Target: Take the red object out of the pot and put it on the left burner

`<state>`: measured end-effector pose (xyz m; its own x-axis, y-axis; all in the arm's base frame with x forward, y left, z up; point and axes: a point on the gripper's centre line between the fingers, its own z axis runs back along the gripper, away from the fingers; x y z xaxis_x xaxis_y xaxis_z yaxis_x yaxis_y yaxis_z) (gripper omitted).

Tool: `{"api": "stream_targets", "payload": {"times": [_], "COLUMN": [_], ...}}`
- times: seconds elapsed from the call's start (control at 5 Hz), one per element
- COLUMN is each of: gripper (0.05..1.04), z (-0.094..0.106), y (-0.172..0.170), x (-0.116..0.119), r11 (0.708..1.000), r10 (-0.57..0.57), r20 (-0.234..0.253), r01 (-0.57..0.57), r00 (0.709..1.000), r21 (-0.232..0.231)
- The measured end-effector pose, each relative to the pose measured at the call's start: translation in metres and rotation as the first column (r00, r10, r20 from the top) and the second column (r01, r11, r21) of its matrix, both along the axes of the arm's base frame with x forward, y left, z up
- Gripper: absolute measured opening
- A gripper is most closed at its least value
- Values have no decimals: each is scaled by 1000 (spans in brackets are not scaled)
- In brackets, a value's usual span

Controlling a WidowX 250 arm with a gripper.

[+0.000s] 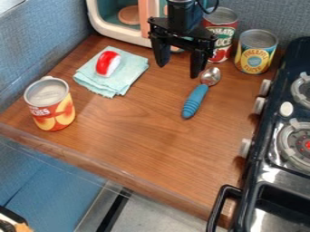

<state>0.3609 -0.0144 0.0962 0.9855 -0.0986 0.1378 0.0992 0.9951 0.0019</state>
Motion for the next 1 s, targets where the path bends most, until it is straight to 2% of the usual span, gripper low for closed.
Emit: {"api": "stream_targets", "payload": {"times": [0.2, 0.4, 0.6, 1.0], "gripper": [1001, 1001, 1001, 1001], "z": [-14, -19, -21, -19], "y": [1, 42, 92, 143], "x": [-1, 9, 20, 38], "r11": [1000, 994, 978, 977], "r10": [2, 107, 208, 212], "r20": [-43, -63, -63, -20], "r01": [-1, -107, -208, -211], "r00": [999, 992, 976, 977], "r21": [2, 3, 6, 41]}}
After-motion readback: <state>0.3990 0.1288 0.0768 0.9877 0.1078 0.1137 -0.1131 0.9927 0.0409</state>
